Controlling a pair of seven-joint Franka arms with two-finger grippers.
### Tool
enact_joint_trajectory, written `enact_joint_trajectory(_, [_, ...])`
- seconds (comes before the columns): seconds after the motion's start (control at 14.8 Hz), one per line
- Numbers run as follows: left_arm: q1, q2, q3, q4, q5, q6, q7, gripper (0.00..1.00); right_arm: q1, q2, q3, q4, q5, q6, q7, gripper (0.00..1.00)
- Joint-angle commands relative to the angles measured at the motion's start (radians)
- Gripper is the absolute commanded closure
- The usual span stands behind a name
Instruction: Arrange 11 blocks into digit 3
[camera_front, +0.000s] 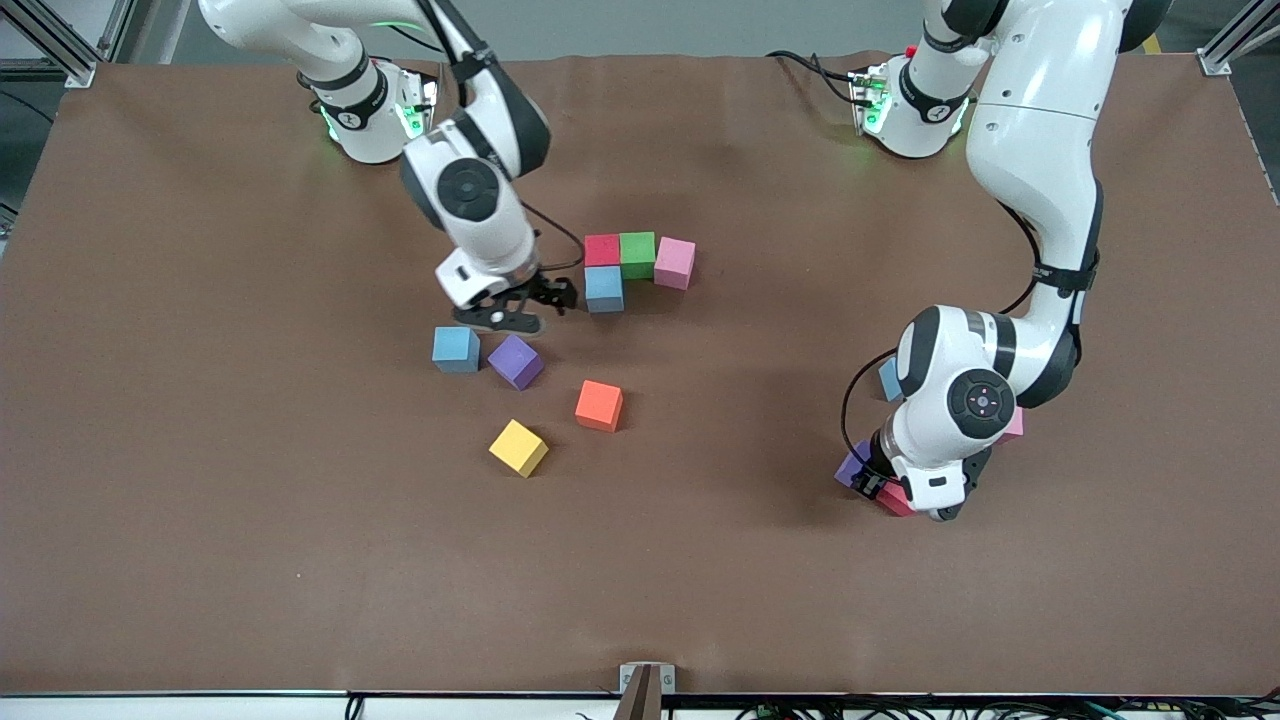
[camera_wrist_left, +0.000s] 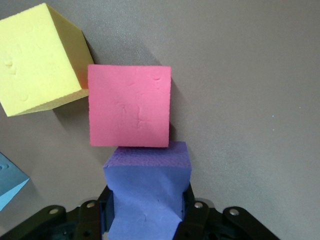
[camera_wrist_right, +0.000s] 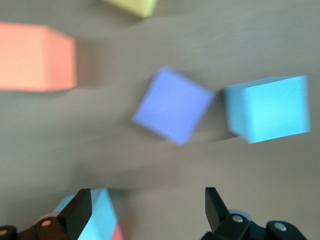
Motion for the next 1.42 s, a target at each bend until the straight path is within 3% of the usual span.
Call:
enact_joint_trajectory(0.0, [-0.004, -0.009, 0.004, -0.002, 0.013, -0.013, -0.015, 0.58, -0.087, -0.057, 0.012, -0.061, -0.030, -0.025, -0.028, 0.00])
enact_joint_trajectory(0.41, [-0.004, -0.008, 0.002, -0.002, 0.013, -0.013, -0.015, 0.58, -0.198, -0.050, 0.011, -0.120, -0.071, 0.027, -0.222, 0.00])
enact_joint_trajectory(1.15, [-0.006, -0.011, 0.004, -0.002, 0.013, -0.013, -0.017, 0.58, -0.205, 0.048, 0.011, -0.208, -0.071, 0.299, -0.224, 0.00])
enact_joint_trajectory(1.35, [-0.006, -0.011, 0.004, -0.002, 0.013, -0.013, -0.017, 0.58, -0.201, 0.071, 0.012, -0.208, -0.071, 0.320, -0.224, 0.07])
